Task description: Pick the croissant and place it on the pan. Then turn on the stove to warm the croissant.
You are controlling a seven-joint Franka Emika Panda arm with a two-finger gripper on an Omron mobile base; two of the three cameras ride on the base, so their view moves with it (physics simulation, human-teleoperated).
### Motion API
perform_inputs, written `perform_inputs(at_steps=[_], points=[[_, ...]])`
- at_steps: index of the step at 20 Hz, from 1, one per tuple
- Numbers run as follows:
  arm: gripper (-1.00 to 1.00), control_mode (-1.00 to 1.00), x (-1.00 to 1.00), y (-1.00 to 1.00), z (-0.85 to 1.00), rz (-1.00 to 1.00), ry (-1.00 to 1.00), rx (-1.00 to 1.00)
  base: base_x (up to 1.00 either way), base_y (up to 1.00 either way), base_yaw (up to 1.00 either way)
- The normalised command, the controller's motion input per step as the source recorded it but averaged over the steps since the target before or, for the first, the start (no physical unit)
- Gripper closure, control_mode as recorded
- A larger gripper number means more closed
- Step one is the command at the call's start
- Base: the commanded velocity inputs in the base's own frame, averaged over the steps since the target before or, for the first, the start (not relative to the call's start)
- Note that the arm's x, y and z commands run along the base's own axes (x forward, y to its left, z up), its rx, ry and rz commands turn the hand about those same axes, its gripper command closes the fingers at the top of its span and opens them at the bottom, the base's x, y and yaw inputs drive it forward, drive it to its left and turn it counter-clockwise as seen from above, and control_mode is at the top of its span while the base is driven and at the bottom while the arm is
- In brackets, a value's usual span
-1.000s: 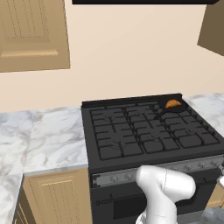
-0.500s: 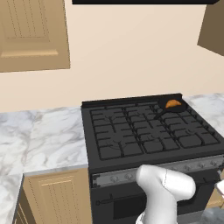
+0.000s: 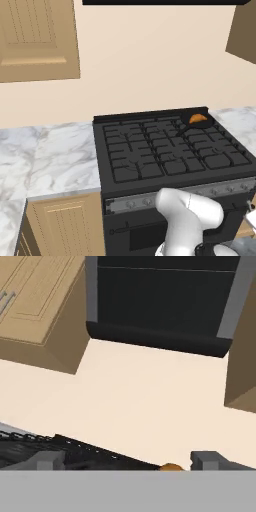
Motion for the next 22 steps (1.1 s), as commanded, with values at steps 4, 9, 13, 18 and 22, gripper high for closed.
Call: perform_inputs(at_steps=[4,9,13,18,22], points=[[-1.0,-1.0,0.01,0.0,-0.23,-0.05,0.16,0.21,0.0,0.0,0.0],[-1.0,-1.0,0.15,0.0,-0.21,-0.05,0.14,0.25,0.0,0.0,0.0],[-1.0,-1.0,0.3,0.0,-0.1,-0.02,0.13,0.27,0.0,0.0,0.0],[-1.0,-1.0,0.34,-0.01,-0.11,0.0,0.03,0.17,0.0,0.0,0.0],[-1.0,-1.0,0.19,-0.13,-0.31,0.0,-0.04,0.03,0.0,0.0,0.0]])
